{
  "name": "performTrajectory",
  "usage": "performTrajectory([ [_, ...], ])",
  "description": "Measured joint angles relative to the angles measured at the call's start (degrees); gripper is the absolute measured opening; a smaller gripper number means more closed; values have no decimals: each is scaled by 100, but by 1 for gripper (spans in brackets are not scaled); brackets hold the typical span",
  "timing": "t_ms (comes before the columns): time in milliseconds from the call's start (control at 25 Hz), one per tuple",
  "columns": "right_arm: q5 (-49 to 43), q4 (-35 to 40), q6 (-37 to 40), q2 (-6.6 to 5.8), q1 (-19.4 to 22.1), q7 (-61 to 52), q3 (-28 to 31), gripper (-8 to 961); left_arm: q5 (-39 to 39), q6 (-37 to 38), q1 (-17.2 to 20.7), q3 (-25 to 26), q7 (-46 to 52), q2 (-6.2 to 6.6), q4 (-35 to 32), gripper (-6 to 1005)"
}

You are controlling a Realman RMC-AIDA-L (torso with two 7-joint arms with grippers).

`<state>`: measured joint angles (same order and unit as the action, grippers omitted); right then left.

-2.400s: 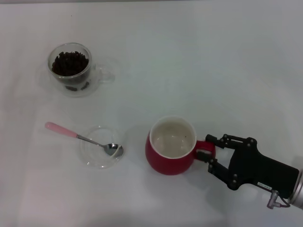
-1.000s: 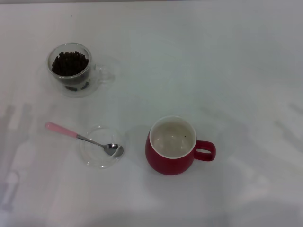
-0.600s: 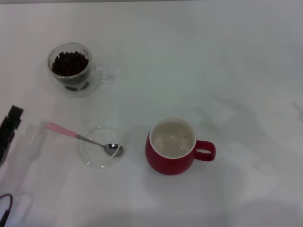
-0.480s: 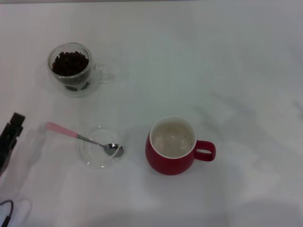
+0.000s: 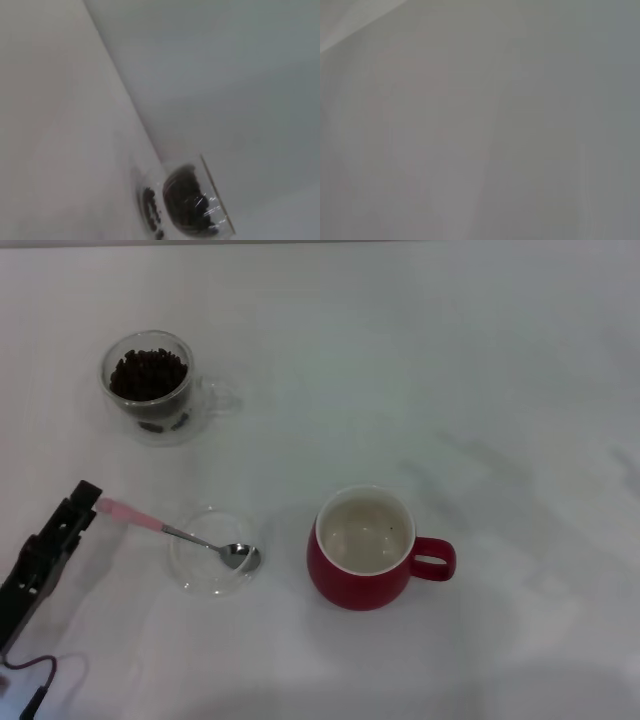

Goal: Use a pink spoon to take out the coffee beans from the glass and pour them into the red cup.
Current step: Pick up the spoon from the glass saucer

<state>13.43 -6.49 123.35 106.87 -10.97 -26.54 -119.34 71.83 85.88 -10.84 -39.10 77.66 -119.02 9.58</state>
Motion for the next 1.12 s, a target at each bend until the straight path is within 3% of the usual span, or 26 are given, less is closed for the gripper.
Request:
performTrajectory([
  [560,25,-55,-24,89,-1,63,34,626,122,-440,-453,-418,215,-37,-53,569],
  [1120,184,-79,-128,153,-2,70,43,625,51,-407,-322,-327,-183,-65,18,553],
])
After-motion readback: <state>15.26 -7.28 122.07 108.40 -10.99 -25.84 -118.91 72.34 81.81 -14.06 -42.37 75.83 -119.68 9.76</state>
